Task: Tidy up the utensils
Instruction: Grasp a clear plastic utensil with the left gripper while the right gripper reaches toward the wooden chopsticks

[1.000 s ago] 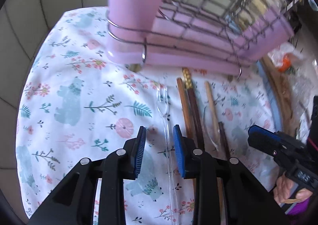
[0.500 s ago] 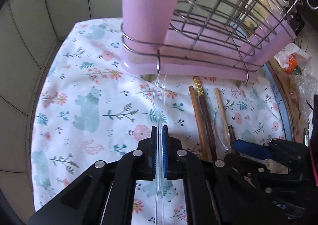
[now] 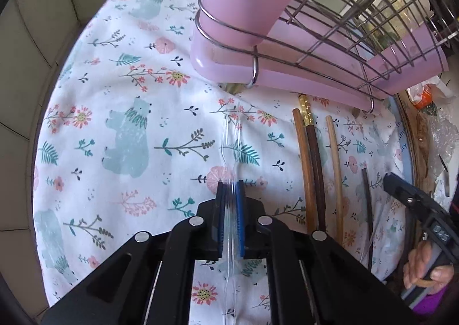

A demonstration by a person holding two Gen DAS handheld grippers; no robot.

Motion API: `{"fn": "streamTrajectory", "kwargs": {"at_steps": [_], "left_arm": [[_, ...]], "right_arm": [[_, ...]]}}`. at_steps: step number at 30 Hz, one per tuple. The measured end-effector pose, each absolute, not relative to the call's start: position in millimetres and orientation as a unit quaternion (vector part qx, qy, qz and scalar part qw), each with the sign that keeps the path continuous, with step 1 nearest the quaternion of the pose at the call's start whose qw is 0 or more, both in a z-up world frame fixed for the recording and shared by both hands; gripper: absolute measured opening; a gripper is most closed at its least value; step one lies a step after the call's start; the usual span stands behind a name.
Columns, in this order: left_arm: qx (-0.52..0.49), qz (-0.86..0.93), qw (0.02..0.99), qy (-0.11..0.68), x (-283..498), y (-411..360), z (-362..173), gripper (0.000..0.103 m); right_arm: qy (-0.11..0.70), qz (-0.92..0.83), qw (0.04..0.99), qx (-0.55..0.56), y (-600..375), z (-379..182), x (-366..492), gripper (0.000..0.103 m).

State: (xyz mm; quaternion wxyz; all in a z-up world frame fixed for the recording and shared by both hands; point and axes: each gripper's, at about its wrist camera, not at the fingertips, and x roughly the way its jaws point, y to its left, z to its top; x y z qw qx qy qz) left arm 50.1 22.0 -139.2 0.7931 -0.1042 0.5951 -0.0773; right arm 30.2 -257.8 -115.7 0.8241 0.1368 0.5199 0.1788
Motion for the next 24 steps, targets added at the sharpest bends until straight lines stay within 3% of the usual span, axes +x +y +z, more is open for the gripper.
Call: {"fn": "streamTrajectory", "kwargs": {"at_steps": [3,7,15,21,24], "left_arm": [[-0.109,-0.081,0.773,0.620,60.3,23.1,-139.3,0.009],[-0.080,-0.081,0.758,0.642,69.1,15.5,-138.8,0.011],[-0.059,-0.078,0.744,0.660,83.1,4.7,-141.0,0.011],[-0.056,-0.086,0.759,0.643,80.3,8.7,-139.8,0.010],[-0.050,-0.086,0.767,0.634,69.7,9.2,-139.5,0.009]], "right_arm": [[0.553,0.182,0.799,0.148,-259.5,-132.7,37.6,0.022],[0.558,0.197,0.789,0.168,-273.3,-134.9,36.6,0.027],[0.554,0.213,0.786,0.175,-288.0,-118.5,48.8,0.027],[0.585,0.213,0.762,0.178,-283.0,-137.4,75.0,0.027],[0.588,0.224,0.754,0.190,-279.7,-145.5,81.5,0.023]]}}
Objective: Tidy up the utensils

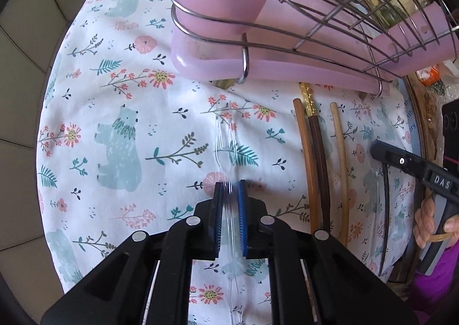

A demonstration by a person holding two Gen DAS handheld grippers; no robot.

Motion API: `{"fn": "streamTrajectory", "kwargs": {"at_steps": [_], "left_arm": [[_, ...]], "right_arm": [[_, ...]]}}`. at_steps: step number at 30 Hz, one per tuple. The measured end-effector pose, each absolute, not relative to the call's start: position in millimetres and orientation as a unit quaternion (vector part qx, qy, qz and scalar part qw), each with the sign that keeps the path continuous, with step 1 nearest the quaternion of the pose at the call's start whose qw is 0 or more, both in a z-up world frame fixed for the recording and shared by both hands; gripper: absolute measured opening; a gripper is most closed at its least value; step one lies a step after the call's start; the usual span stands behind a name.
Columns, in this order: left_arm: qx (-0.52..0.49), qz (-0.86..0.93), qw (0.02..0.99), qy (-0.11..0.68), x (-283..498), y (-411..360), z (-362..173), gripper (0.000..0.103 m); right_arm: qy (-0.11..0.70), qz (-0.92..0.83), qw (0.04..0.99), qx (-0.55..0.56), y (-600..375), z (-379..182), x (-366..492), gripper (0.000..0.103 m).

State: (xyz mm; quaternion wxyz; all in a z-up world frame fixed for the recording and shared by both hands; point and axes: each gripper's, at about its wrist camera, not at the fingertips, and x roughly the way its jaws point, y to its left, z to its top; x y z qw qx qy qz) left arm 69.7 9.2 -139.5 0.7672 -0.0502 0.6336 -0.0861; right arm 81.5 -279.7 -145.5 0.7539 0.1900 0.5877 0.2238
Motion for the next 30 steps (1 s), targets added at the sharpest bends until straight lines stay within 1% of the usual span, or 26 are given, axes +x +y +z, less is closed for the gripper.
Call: {"fn": "streamTrajectory", "kwargs": {"at_steps": [1,2,3,7,11,13,15,16,17,18,25,26,27,28,29,30], "left_arm": [[-0.051,-0.085,0.771,0.629,68.0,9.4,-139.5,0.008],[-0.052,-0.085,0.775,0.625,66.1,10.2,-139.3,0.007],[-0.052,-0.084,0.779,0.620,64.3,11.3,-138.5,0.004],[-0.069,-0.090,0.789,0.604,53.8,16.4,-136.0,0.004],[-0.093,-0.099,0.805,0.577,45.0,25.7,-119.5,0.004],[-0.096,-0.100,0.813,0.566,40.9,32.4,-112.2,0.004],[-0.103,-0.102,0.815,0.561,38.0,35.8,-107.4,0.004],[-0.108,-0.103,0.817,0.558,36.2,37.9,-103.9,0.004],[-0.110,-0.105,0.818,0.554,34.6,39.6,-101.1,0.004],[-0.110,-0.106,0.820,0.551,34.6,39.9,-98.6,0.004],[-0.100,-0.109,0.836,0.528,29.3,43.3,-81.4,0.004],[-0.102,-0.110,0.837,0.527,30.8,43.4,-80.2,0.004],[-0.104,-0.110,0.838,0.525,31.9,42.4,-79.8,0.004],[-0.104,-0.110,0.839,0.523,31.7,42.6,-78.6,0.004],[-0.104,-0.109,0.841,0.520,31.4,43.1,-76.9,0.004],[-0.105,-0.109,0.842,0.518,31.1,42.9,-77.3,0.004]], "right_arm": [[0.589,0.228,0.751,0.190,-276.5,-147.0,82.9,0.019],[0.591,0.238,0.746,0.194,-275.1,-147.9,82.8,0.002],[0.589,0.241,0.744,0.202,-273.9,-149.1,82.3,0.000],[0.569,0.235,0.758,0.216,-280.4,-142.3,74.7,0.000],[0.536,0.235,0.782,0.216,-288.8,-119.6,63.5,0.000],[0.517,0.237,0.799,0.198,-289.1,-107.8,60.4,0.000],[0.514,0.236,0.805,0.181,-287.4,-104.4,62.7,0.008],[0.527,0.234,0.799,0.171,-283.9,-106.4,66.2,0.011],[0.536,0.232,0.796,0.161,-281.6,-108.0,68.5,0.022],[0.542,0.230,0.794,0.148,-278.8,-110.0,71.5,0.029],[0.576,0.206,0.785,0.096,-272.1,-136.3,89.5,0.028],[0.571,0.207,0.789,0.091,-271.3,-137.1,88.6,0.026],[0.570,0.206,0.791,0.084,-270.8,-136.2,88.2,0.020],[0.567,0.206,0.793,0.081,-271.2,-135.6,87.7,0.013],[0.567,0.212,0.791,0.085,-271.0,-137.0,86.9,0.003],[0.572,0.217,0.785,0.093,-270.5,-140.0,86.1,0.003]]}}
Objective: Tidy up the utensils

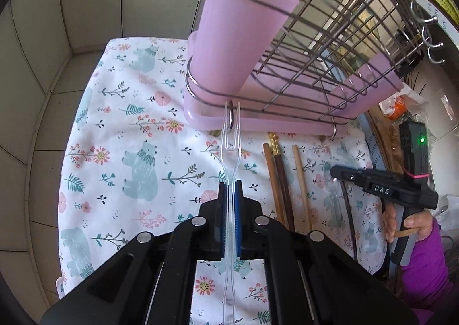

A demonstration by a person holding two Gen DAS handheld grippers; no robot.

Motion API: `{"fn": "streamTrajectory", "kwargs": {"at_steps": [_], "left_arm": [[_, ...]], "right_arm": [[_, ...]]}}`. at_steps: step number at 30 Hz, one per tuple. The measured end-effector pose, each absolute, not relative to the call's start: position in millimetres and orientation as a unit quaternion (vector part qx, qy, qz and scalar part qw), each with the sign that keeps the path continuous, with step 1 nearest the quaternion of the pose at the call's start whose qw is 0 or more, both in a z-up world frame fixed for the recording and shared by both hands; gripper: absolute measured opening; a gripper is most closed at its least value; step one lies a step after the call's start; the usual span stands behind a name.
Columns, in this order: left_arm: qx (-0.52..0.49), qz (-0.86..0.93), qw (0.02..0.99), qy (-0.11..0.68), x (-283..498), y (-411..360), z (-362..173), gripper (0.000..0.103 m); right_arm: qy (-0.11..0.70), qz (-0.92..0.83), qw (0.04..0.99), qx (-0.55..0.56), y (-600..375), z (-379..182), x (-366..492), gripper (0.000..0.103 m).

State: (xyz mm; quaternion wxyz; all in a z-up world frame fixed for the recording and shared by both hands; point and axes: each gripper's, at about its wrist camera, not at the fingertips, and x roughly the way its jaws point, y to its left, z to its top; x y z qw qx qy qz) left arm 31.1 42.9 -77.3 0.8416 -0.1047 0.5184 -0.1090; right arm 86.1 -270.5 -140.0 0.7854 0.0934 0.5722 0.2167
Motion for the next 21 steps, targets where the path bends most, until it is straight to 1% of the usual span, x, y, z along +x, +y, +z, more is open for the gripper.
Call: {"fn": "streamTrajectory", "kwargs": {"at_steps": [5,10,15,21], "left_arm": [[-0.109,-0.107,0.851,0.503,28.7,38.1,-70.1,0.004],[-0.115,-0.107,0.870,0.468,21.2,44.5,-50.6,0.004],[-0.119,-0.094,0.902,0.404,10.4,54.0,-22.7,0.004],[-0.151,-0.094,0.937,0.302,2.0,67.9,24.4,0.004]], "right_arm": [[0.559,0.239,0.784,0.125,-270.6,-140.8,77.2,0.001],[0.509,0.247,0.812,0.146,-282.8,-106.5,62.3,0.001],[0.415,0.235,0.870,0.129,-285.2,-50.6,32.8,0.001],[0.297,0.206,0.927,0.102,-292.3,18.3,6.6,0.001]]}}
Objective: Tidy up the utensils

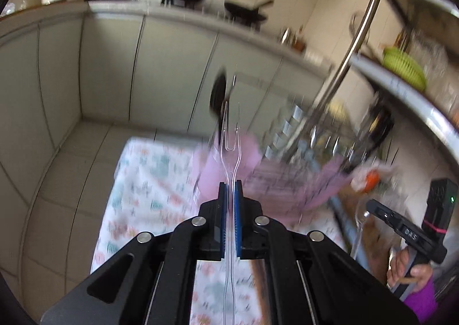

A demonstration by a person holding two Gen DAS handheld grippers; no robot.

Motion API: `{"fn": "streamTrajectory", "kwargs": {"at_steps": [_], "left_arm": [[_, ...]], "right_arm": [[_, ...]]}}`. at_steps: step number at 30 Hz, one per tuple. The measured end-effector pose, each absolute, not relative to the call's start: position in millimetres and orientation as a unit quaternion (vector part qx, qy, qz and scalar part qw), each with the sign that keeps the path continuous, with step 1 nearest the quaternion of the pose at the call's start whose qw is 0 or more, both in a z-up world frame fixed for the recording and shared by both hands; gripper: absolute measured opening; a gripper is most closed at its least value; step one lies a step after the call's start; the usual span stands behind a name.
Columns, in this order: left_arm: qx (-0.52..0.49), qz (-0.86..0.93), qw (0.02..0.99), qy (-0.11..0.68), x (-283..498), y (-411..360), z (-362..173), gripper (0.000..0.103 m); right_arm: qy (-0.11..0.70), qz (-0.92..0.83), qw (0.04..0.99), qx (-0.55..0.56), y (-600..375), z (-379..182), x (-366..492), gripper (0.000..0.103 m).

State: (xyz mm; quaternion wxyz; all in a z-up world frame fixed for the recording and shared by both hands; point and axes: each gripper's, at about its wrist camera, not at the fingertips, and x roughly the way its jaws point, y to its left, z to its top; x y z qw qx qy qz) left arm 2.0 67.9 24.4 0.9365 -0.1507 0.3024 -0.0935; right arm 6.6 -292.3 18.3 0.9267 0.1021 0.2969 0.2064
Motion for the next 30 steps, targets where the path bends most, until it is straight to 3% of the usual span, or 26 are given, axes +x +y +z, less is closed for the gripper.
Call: {"fn": "streamTrajectory", "kwargs": {"at_steps": [9,14,23,30], "left_arm": [[-0.226,-0.085,0.954,0.180,27.4,73.3,80.3,0.004],[-0.238,-0.069,0.963,0.109,45.9,66.2,99.1,0.004],[-0.192,-0.004,0.981,0.027,61.9,48.5,94.8,0.004],[-0.150,0.016,0.989,0.007,68.2,36.3,68.8,0.004]], "right_arm": [[0.115,0.111,0.982,0.100,-321.9,108.2,-1.7,0.001],[0.046,0.055,0.995,0.071,-322.1,130.6,2.8,0.001],[0.007,0.013,1.000,0.020,-292.9,112.7,28.1,0.001],[-0.010,-0.001,1.000,-0.024,-268.7,84.8,37.5,0.001]]}}
